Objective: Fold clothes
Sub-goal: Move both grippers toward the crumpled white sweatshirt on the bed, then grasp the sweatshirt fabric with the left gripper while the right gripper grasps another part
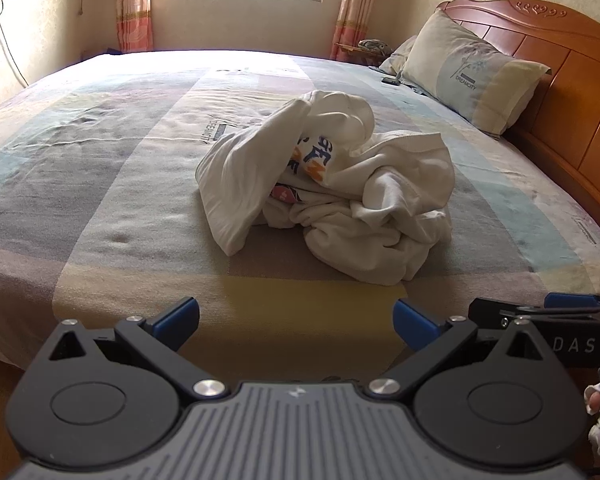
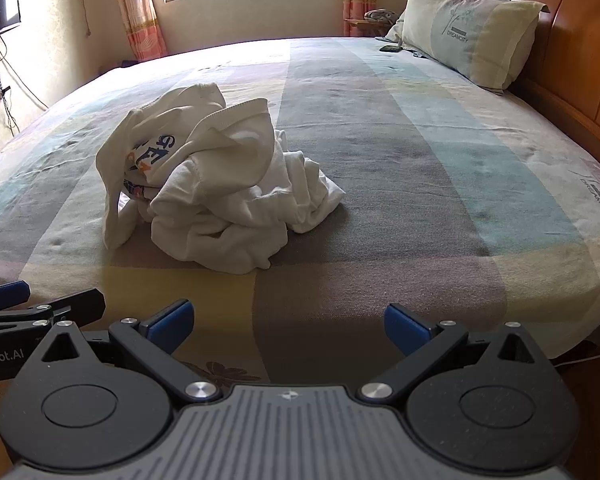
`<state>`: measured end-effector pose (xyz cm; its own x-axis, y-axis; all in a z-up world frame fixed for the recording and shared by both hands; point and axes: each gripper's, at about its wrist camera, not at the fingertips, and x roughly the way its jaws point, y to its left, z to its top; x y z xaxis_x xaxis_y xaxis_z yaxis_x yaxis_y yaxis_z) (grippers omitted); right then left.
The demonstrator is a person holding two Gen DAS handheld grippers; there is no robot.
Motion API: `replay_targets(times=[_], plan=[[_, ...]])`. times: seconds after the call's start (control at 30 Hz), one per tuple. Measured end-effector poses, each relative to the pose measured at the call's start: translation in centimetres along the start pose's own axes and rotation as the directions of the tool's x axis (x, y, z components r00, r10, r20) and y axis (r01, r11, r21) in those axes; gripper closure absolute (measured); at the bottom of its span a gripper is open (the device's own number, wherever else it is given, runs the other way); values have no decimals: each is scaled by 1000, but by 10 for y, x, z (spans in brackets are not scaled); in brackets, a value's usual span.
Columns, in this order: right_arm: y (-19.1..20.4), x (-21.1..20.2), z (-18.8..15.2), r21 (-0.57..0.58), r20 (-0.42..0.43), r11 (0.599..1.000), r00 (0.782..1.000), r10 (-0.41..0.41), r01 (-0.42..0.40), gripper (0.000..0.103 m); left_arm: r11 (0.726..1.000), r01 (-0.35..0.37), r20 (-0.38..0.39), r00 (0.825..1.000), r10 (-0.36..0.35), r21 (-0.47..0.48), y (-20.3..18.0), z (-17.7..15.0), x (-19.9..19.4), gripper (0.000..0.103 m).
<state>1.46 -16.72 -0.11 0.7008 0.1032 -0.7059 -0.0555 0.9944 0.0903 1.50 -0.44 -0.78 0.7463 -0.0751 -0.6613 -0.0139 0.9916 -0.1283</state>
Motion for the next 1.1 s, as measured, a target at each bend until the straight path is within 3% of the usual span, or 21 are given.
replay_targets(times=[0.67,1.1], plan=[[5,59,34,-17,-55,999,998,31,-32,0,998,-53,-5,999,53,16,17,39,52,1],[10,116,71,-18,-148,992,982,117,-121,0,995,-102,-57,993,103,18,44,93,116,1]])
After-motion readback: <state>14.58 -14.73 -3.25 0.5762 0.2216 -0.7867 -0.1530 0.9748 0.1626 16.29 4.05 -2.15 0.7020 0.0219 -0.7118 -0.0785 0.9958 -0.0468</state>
